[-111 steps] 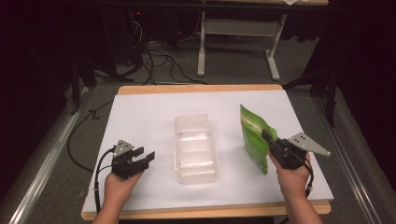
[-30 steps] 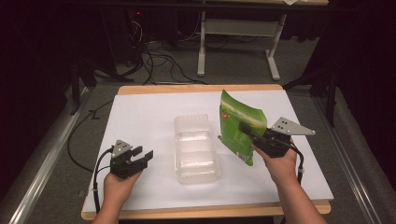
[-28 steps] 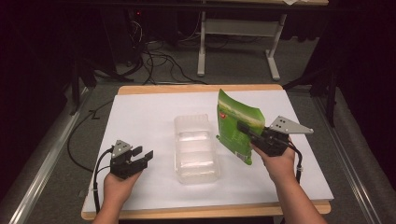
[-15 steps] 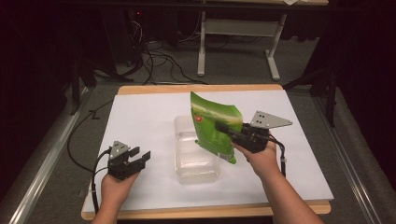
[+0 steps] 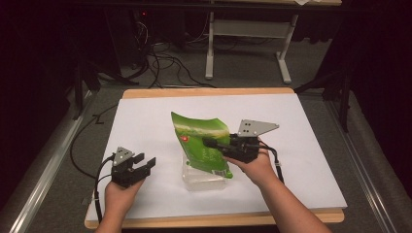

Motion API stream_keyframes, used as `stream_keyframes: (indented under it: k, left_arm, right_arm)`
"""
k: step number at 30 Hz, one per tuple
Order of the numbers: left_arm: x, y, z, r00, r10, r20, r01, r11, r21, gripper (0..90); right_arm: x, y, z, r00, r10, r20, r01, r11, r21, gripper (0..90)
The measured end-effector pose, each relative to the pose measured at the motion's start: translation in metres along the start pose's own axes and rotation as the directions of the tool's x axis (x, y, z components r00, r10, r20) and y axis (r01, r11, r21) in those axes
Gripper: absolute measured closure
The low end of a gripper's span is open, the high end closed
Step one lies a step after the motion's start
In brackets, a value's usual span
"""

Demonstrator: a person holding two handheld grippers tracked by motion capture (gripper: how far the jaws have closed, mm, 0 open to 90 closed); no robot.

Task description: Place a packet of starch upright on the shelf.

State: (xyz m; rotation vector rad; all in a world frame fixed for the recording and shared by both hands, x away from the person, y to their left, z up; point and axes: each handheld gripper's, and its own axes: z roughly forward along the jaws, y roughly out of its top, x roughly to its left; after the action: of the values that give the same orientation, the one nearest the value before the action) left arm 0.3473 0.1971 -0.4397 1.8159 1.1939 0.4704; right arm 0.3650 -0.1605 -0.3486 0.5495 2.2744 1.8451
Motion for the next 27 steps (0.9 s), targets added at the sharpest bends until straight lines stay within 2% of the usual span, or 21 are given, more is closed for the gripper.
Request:
stream_keyframes:
  k: [4,7,11,14,22,27]
  left_arm:
    - [0.001,0.0,-0.001,1.0,0.0,-0.001,0.0,1.0,0.001,48.4]
    - [0.001,0.0,-0.001,1.0,-0.003,-0.001,0.003,1.0,-0.003,48.4]
    - [0.002,0.0,-0.001,1.0,-0.003,0.001,0.003,1.0,-0.001,48.4]
    - [0.001,0.0,-0.002,1.0,-0.004,0.001,0.004,1.0,-0.003,48.5]
    - [0.001,0.0,-0.002,1.0,-0.003,0.003,0.003,1.0,-0.004,48.4]
    - [0.0,0.0,-0.002,1.0,-0.004,0.005,0.004,1.0,-0.005,48.4]
  right_arm:
    - [-0.006,-0.004,0.01,0.9999,0.009,-0.006,-0.009,0.999,0.036,89.4]
    - [-0.011,-0.006,0.016,0.9999,0.011,0.008,-0.012,0.998,0.062,89.3]
    - [-0.017,-0.006,0.019,0.9995,0.026,0.018,-0.027,0.997,0.066,89.3]
    - [-0.021,-0.004,0.02,0.9994,0.015,0.03,-0.017,0.997,0.075,89.3]
    - [-0.021,-0.005,0.022,0.9991,0.011,0.041,-0.014,0.996,0.083,88.8]
    - [-0.017,-0.006,0.024,0.9988,0.022,0.043,-0.025,0.996,0.081,84.2]
